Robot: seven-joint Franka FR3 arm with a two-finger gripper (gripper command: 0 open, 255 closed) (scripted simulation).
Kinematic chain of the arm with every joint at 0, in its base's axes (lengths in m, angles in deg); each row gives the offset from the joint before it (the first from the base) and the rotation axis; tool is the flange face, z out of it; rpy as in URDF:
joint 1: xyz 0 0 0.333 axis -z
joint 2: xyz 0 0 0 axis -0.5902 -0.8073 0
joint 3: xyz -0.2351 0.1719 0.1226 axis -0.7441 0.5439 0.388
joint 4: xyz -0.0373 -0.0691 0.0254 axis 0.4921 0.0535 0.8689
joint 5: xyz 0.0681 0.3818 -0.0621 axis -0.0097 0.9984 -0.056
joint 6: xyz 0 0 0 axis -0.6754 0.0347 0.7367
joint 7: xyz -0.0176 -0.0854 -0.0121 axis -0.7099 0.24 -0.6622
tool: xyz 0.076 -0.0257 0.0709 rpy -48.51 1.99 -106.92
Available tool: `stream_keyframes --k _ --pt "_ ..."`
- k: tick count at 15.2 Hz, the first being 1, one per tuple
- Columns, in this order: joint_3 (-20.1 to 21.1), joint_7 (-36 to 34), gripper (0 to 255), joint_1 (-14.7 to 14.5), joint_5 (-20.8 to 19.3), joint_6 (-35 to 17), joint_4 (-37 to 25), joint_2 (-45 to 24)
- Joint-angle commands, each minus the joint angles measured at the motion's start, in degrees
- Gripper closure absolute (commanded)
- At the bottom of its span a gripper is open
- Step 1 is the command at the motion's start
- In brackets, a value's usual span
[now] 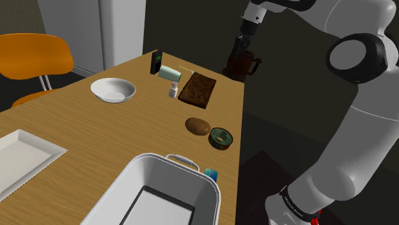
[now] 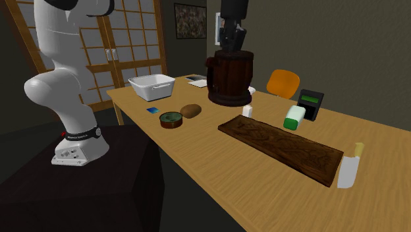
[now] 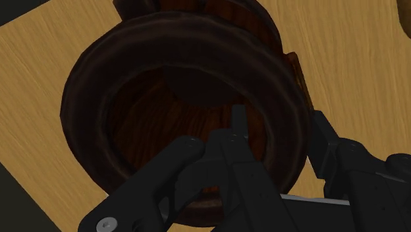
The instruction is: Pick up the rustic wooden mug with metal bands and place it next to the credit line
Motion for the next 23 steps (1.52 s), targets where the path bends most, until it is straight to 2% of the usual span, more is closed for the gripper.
stream_keyframes --k 1,6,11,17,23 --pt "0.6 -2.0 255 -1.6 -0.7 -1.7 5.7 4.2" --pt "3.1 -8.0 255 -5.4 -1.6 -4.3 15.2 11.5" --pt "6.1 -14.3 255 -8.7 -1.8 -5.9 22.2 17.1" --pt "10.3 -22.0 255 -12.3 -1.3 -7.1 27.8 21.9" --pt "14.9 -29.9 255 -15.9 -0.2 -7.8 30.9 24.7"
